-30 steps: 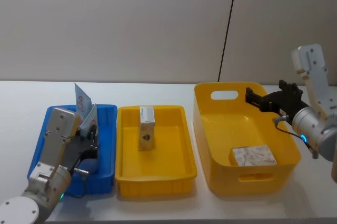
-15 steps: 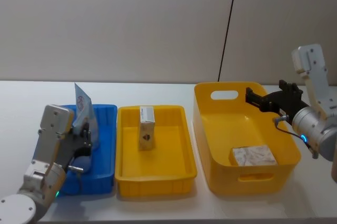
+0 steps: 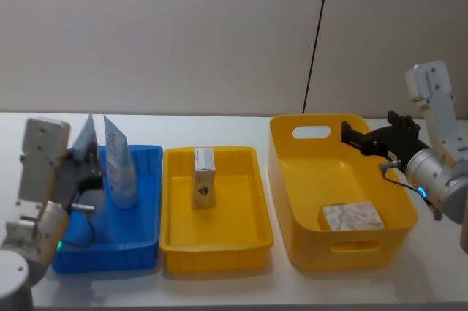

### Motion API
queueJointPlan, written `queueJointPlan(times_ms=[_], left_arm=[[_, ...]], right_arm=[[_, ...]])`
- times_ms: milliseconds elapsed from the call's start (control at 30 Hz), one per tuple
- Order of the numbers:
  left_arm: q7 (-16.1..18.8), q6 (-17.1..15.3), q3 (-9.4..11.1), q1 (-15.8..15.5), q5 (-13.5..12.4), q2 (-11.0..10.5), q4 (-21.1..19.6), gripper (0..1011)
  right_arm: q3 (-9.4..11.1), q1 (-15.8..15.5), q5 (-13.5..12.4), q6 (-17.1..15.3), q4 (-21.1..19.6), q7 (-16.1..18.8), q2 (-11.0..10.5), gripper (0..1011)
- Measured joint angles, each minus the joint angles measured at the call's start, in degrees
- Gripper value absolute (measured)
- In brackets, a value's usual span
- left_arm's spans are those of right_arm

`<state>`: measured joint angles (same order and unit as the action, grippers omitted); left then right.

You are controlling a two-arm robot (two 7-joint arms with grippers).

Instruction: Bimanual collaborative sorting of washing and personal care products

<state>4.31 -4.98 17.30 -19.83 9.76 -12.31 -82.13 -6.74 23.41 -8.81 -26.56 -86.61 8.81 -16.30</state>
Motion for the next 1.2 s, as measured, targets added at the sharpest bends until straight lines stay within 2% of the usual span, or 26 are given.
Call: queueJointPlan(times_ms=[433,667,933,1200], left_arm=[[0.6,1.3,-4.2,-1.0,1.7,0.0,-5.7,165],[-1.0,3.4,-5.9,-2.9,3.2,0.2,-8.2,165],[-4.3,5.2,-6.3,-5.5,5.0,0.7,-9.6,165],[-8.2,6.5,-5.2,-8.2,6.7,1.7,-9.3,165]], right_arm=[[0.0,0.0,0.0,0.1,0.1,0.2,0.0,1003],[-0.3,0.3,0.0,2.0,0.8,1.9,-0.6,1003],[-1.7,1.3,0.0,6.2,2.3,5.8,-1.7,1003],[-3.8,3.0,-0.2,10.2,4.3,10.2,-2.7,1003]])
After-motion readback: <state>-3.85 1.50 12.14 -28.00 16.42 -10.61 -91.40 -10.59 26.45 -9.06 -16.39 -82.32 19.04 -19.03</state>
